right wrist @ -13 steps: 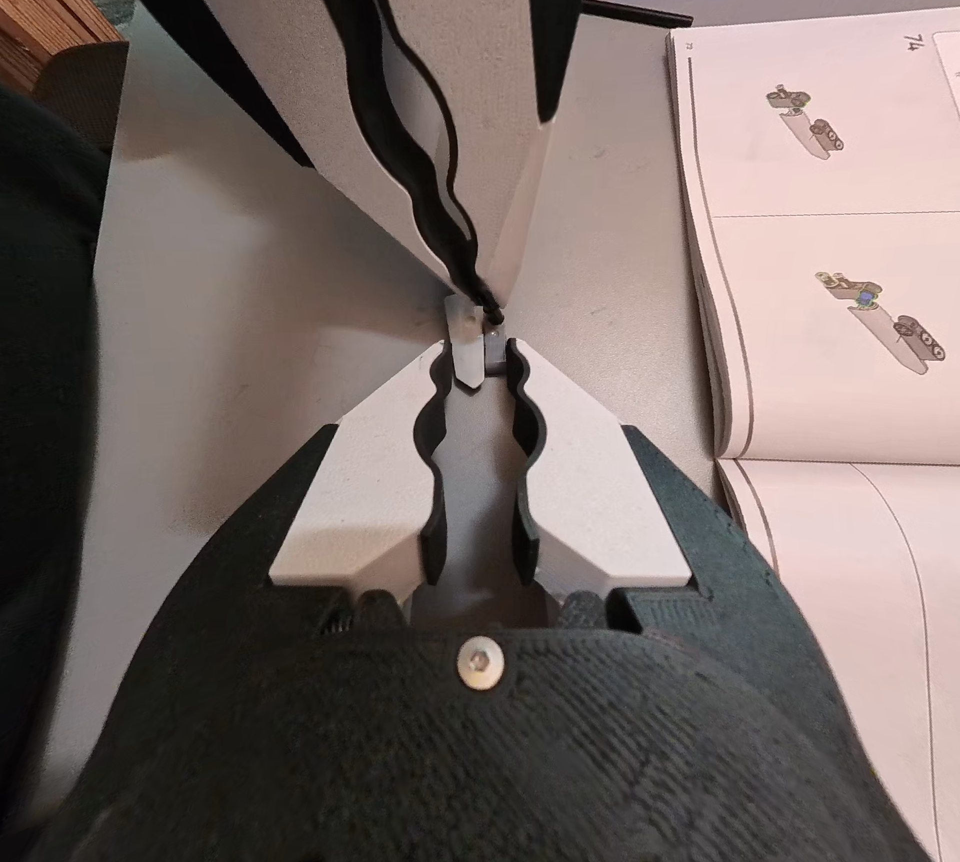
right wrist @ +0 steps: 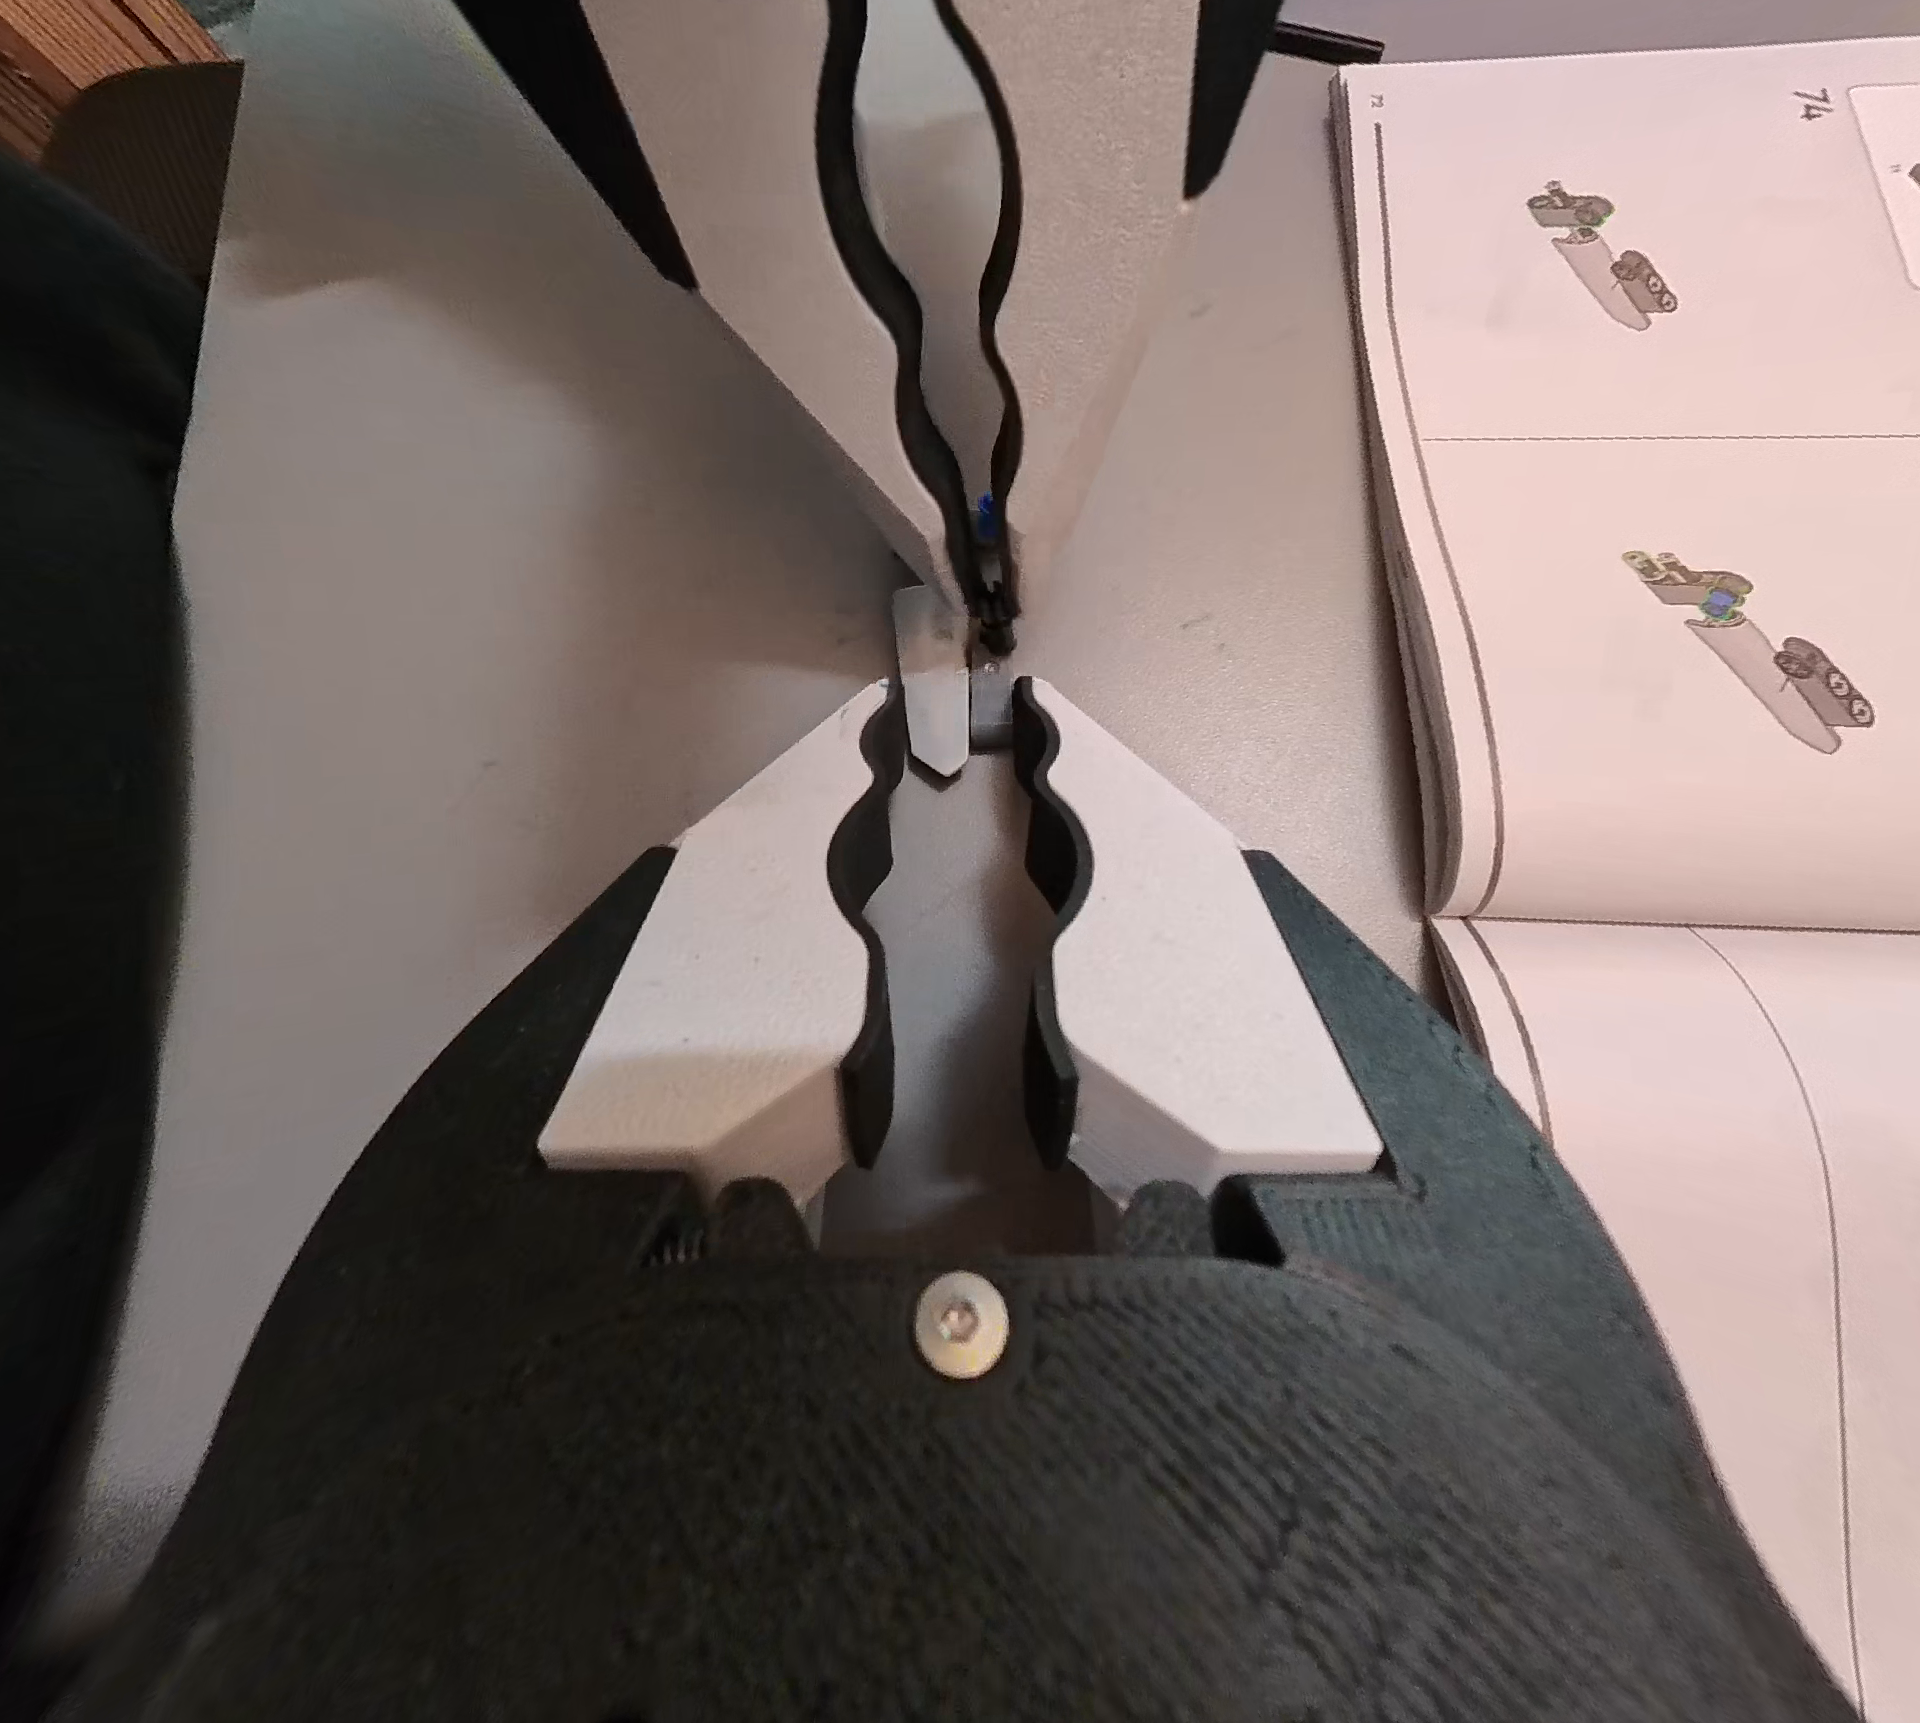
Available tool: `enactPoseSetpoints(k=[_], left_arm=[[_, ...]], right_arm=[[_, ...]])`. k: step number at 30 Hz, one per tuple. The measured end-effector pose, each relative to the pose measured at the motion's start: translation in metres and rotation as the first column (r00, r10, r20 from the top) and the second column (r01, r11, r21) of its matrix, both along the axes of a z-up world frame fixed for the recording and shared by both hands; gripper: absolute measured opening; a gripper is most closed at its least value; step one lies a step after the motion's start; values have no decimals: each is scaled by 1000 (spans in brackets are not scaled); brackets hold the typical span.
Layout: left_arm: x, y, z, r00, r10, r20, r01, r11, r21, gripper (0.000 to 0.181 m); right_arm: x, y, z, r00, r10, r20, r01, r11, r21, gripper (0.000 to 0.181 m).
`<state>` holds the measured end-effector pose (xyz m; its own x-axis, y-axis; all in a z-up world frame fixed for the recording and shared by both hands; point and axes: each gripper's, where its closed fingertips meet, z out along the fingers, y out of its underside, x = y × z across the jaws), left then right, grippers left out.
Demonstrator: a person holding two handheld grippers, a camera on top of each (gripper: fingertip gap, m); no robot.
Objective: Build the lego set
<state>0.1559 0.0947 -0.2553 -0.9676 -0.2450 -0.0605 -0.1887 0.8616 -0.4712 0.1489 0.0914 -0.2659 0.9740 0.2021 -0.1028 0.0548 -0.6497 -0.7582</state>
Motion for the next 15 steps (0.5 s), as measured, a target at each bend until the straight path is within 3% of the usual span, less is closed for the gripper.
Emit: enactPoseSetpoints(k=[1,5,9,11,15], left_arm=[[0,0,1,1000,18,-1,-18,999,-38,1],[19,10,25,988,150,45,-134,959,-249,1],[44,35,29,954,265,144,-202,917,-344,1],[46,38,20,948,244,205,-171,932,-320,1],[38,35,-1,952,57,301,-6,986,-167,1]], right_arm=[[0,0,0,1000,0,3,0,1000,0,20],[0,0,0,1000,1,7,-1,1000,1,20],[0,0,0,1000,3,19,-3,1000,3,19],[0,0,0,1000,3,31,-3,1000,5,19],[0,0,0,1000,3,31,-3,1000,5,19]])
